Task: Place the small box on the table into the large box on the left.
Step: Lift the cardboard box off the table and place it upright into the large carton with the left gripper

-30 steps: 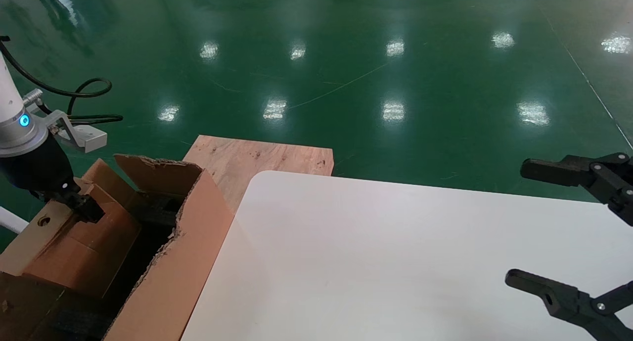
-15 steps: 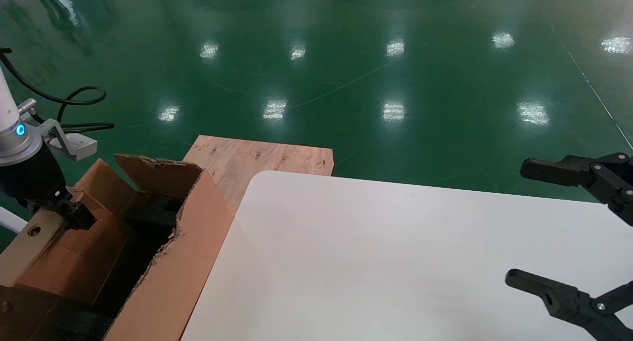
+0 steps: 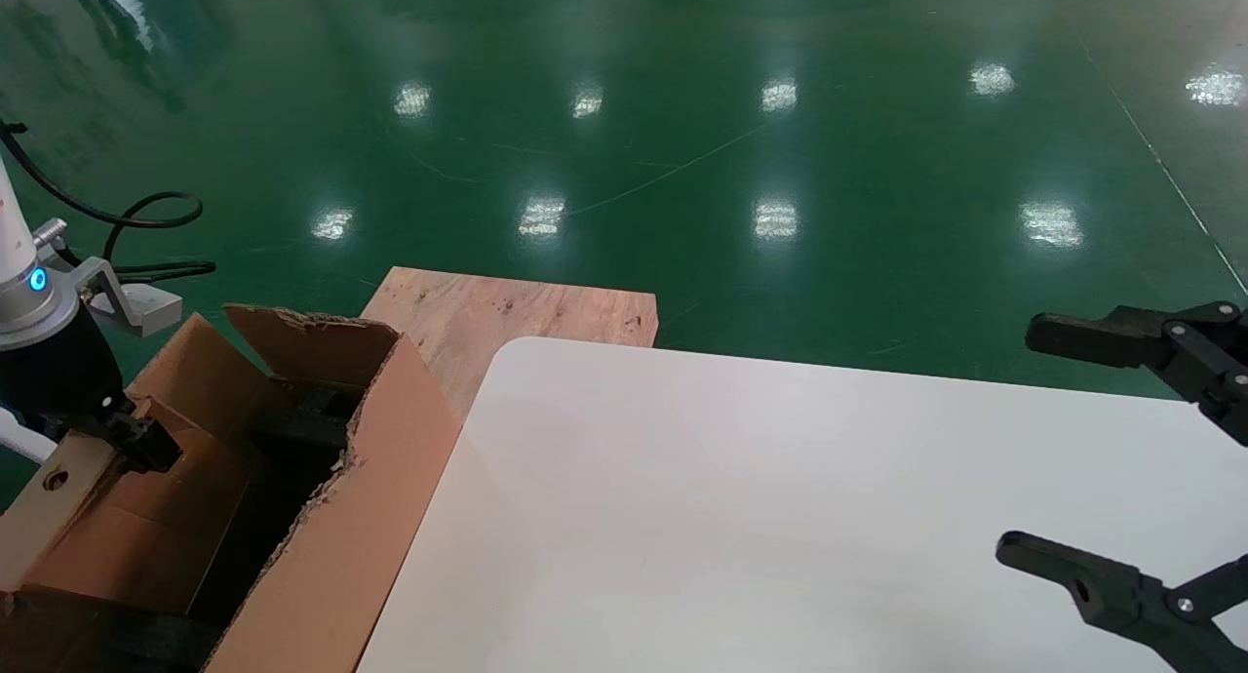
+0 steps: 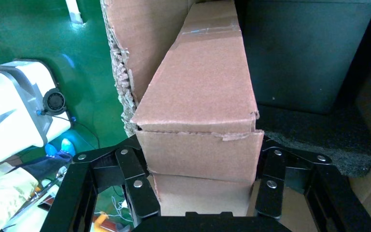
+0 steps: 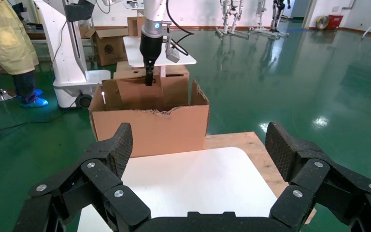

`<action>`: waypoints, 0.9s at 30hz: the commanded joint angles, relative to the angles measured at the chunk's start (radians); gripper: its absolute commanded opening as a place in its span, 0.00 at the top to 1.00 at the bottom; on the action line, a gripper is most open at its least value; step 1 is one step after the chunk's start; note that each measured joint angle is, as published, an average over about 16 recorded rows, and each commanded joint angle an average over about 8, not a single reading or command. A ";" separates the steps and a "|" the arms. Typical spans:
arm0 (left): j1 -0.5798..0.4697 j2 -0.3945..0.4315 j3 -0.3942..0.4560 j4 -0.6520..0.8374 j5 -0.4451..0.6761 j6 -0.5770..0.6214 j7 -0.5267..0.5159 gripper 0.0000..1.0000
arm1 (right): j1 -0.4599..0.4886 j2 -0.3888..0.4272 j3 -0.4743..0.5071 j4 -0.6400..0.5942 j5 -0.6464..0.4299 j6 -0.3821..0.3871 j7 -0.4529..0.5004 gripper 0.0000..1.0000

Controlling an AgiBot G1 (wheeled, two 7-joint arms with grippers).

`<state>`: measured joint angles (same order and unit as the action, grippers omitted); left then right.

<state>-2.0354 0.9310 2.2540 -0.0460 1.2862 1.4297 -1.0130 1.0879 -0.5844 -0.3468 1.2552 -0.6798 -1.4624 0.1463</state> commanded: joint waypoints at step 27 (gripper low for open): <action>0.046 -0.016 -0.007 0.055 -0.010 -0.113 -0.020 1.00 | 0.000 0.000 0.000 0.000 0.000 0.000 0.000 0.00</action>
<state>-1.9915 0.9146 2.2471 0.0080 1.2758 1.3246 -1.0321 1.0880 -0.5843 -0.3470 1.2552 -0.6797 -1.4623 0.1462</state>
